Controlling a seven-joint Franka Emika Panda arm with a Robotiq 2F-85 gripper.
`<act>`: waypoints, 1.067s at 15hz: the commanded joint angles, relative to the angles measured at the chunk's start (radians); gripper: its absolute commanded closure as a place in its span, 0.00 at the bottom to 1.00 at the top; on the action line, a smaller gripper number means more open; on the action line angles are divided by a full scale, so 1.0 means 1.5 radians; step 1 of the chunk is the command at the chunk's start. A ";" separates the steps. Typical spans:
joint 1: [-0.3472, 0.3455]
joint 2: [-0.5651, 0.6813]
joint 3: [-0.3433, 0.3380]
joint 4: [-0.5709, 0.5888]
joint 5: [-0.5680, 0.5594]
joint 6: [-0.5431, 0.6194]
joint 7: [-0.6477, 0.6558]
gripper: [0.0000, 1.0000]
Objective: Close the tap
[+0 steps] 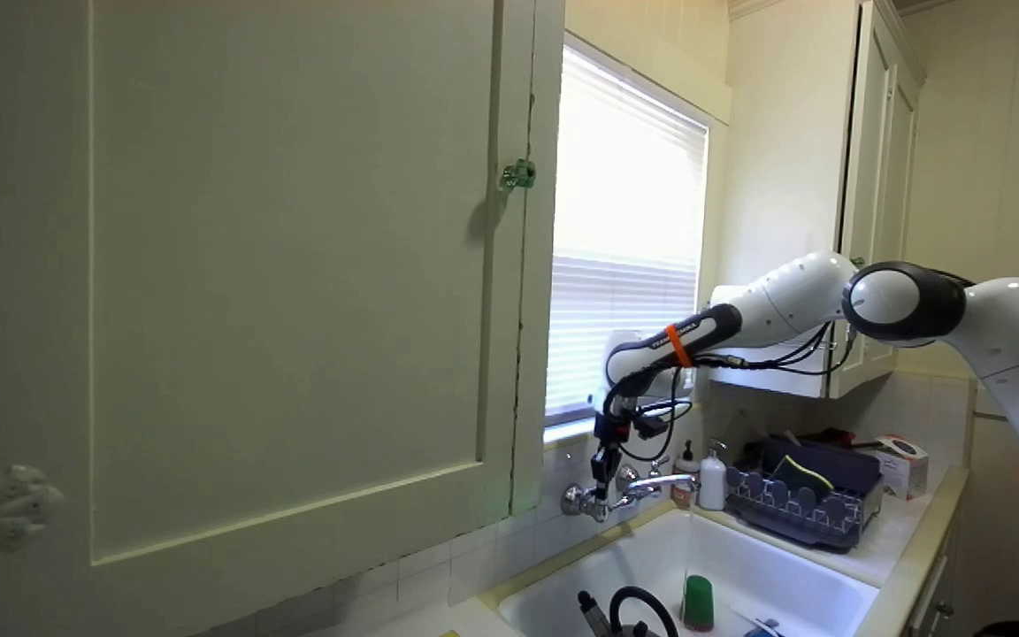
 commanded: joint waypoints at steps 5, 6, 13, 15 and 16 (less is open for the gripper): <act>0.004 0.024 0.002 0.032 0.029 0.029 0.007 1.00; 0.005 0.025 0.000 0.033 0.029 0.041 0.014 1.00; 0.013 0.034 -0.019 0.042 0.032 0.087 0.104 1.00; 0.015 0.034 -0.021 0.039 0.034 0.093 0.128 1.00; 0.017 0.032 -0.023 0.036 0.033 0.098 0.138 1.00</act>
